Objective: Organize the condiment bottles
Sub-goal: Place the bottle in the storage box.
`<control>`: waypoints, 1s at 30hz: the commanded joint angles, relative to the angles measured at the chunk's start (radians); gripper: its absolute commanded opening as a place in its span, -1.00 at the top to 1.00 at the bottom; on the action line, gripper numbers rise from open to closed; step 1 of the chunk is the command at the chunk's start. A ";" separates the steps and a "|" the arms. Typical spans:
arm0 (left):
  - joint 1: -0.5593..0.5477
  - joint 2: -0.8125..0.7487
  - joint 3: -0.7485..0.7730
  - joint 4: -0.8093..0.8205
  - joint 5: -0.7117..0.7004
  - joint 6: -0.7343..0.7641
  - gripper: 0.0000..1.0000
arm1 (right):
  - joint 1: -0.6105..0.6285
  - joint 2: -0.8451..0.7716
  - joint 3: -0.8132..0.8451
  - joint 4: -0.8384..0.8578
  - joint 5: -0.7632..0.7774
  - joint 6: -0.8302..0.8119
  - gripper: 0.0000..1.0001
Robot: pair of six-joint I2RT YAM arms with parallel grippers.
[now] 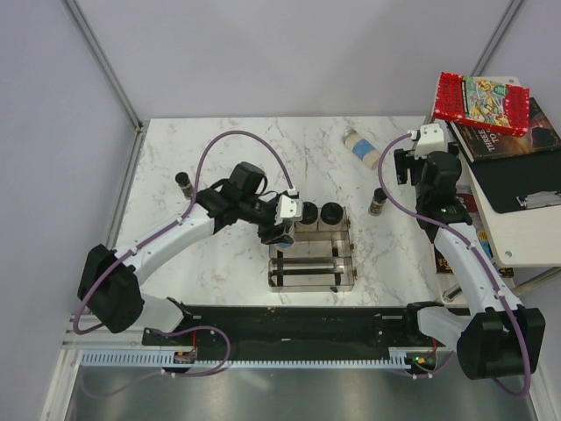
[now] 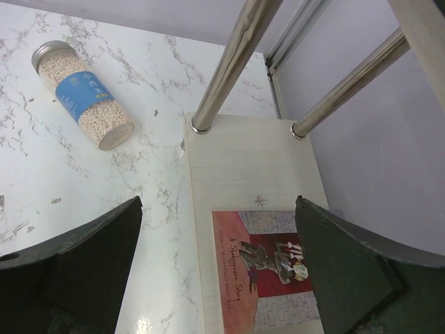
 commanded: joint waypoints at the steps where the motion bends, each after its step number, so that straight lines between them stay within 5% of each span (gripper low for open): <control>1: -0.021 0.040 0.037 0.109 0.003 -0.034 0.96 | -0.005 -0.017 0.017 0.010 -0.021 0.018 -0.96; 9: -0.036 0.134 0.031 0.135 -0.009 -0.037 0.96 | -0.005 -0.016 0.017 0.009 -0.021 0.016 -0.96; 10: -0.036 0.141 0.034 0.133 -0.011 -0.038 0.87 | -0.005 -0.016 0.017 0.010 -0.020 0.016 -0.96; 12: -0.036 0.161 0.037 0.133 -0.015 -0.037 0.37 | -0.005 -0.016 0.017 0.009 -0.021 0.018 -0.96; 16: -0.034 0.171 0.034 0.124 -0.003 -0.026 -0.08 | -0.004 -0.013 0.015 0.010 -0.027 0.015 -0.96; 17: -0.036 0.171 0.034 0.121 -0.001 -0.026 -0.36 | -0.005 -0.011 0.017 0.009 -0.029 0.015 -0.96; 22: -0.036 0.158 0.039 0.101 0.003 -0.020 -0.91 | -0.004 -0.007 0.018 0.004 -0.040 0.015 -0.96; 30: -0.033 0.086 0.091 0.049 0.019 -0.083 -0.99 | -0.004 0.010 0.029 -0.034 -0.114 0.013 -0.96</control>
